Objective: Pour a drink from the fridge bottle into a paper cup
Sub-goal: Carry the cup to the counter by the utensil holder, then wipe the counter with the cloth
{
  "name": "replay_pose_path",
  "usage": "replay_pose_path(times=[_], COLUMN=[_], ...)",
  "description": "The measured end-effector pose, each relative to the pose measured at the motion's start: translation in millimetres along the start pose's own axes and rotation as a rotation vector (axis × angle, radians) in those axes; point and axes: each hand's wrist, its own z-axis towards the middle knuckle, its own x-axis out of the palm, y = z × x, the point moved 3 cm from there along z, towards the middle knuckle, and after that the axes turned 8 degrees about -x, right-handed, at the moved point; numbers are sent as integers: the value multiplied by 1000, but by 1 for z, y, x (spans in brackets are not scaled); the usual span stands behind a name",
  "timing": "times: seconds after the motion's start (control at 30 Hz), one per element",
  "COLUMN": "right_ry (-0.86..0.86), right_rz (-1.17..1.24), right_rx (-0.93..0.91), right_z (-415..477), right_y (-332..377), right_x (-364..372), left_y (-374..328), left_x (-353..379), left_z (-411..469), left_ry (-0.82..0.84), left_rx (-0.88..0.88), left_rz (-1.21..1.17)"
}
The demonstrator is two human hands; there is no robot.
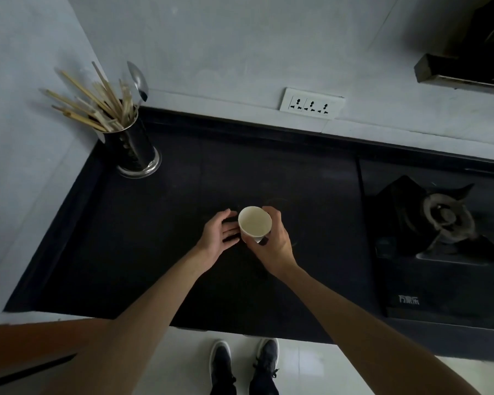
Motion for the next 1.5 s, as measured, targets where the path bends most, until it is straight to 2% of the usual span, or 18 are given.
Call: replay_pose_path(times=[0.3, 0.47, 0.7, 0.87, 1.1, 1.3, 1.5], right_ry=[158, 292, 280, 294, 173, 60, -17], right_rz=[-100, -231, -508, -693, -782, -809, -812], right_rx=[155, 274, 279, 223, 200, 157, 194], right_z=[-3, 3, 21, 24, -4, -51, -125], right_y=[-1, 2, 24, 47, 61, 61, 41], right_x=[-8, -42, -132, -193, -266, -330, -404], left_y=[-57, -85, -117, -129, -124, -95, -46], left_x=[-1, 16, 75, 122, 192, 257, 336], left_z=[-25, -43, -67, -90, -116, -131, -152], left_ry=[-25, -75, -93, -159, -147, -113, -65], left_rx=[243, 400, 647, 776, 892, 954, 1042], left_rz=[917, 1241, 1625, 1766, 1891, 1932, 1965])
